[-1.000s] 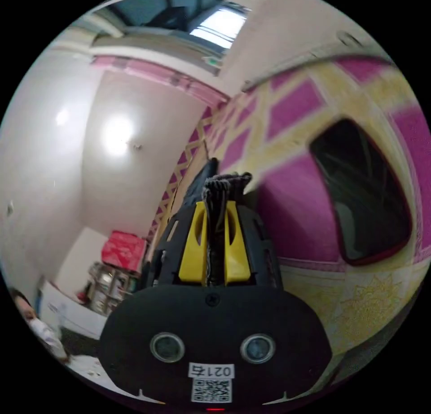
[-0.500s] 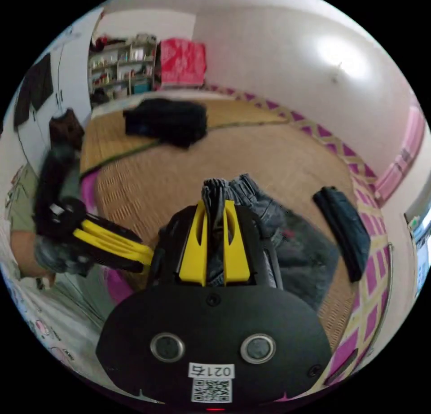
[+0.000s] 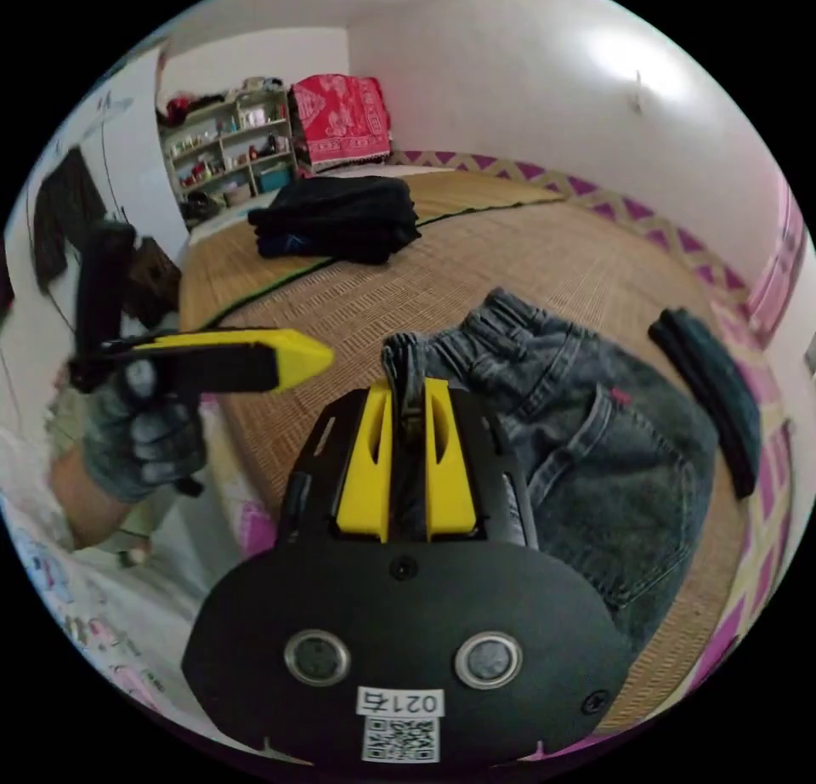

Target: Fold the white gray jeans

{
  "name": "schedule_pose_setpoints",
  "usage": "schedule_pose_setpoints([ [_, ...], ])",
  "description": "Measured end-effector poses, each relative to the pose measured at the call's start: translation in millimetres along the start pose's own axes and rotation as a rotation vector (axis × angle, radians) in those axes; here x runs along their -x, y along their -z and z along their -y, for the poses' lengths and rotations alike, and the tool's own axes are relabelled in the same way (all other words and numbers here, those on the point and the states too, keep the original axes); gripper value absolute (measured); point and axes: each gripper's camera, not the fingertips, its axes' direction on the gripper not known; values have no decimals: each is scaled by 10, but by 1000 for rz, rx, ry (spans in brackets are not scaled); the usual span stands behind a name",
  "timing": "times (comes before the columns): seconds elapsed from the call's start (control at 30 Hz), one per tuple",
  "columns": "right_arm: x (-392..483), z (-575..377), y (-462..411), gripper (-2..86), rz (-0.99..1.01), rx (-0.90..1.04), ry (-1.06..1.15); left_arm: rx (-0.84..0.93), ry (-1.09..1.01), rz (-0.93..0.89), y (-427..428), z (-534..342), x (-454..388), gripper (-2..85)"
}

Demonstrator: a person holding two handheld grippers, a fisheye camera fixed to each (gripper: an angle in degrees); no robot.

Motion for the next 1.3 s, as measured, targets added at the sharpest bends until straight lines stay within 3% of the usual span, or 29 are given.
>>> schedule_pose_setpoints([
  [0.07,-340,-137,113,84,193,43,-103,4,-20,-28,-16,112,38,-9],
  [0.13,-544,-318,214,84,218,59,-164,60,-65,-15,-100,261,86,-7],
  [0.3,-798,-923,406,34,-79,145,-217,288,-31,114,-303,296,410,-9],
  [0.37,-855,-1235,320,7,-149,229,-190,271,-5,78,-236,238,543,-9],
  [0.53,-1182,-1391,414,5,-40,192,-247,256,-8,93,-15,358,665,-6],
  [0.63,-1676,-1397,719,43,-85,14,-363,72,-9,75,303,510,773,6],
  [0.7,-2134,-1420,744,97,-113,-17,-462,66,61,94,361,647,954,79],
  [0.8,-2984,-1511,519,133,51,8,-596,198,161,13,245,857,1341,142],
  [0.87,-3560,-1637,253,136,302,23,-691,254,207,-75,175,913,1541,150],
  [0.93,-3816,-1680,36,129,432,51,-707,322,214,-139,101,965,1702,137],
  [1.17,-4250,-1655,-484,61,697,102,-725,399,232,-182,95,1174,1876,80],
  [1.3,-4301,-1580,-348,42,737,63,-700,350,242,-228,413,1305,1922,52],
])
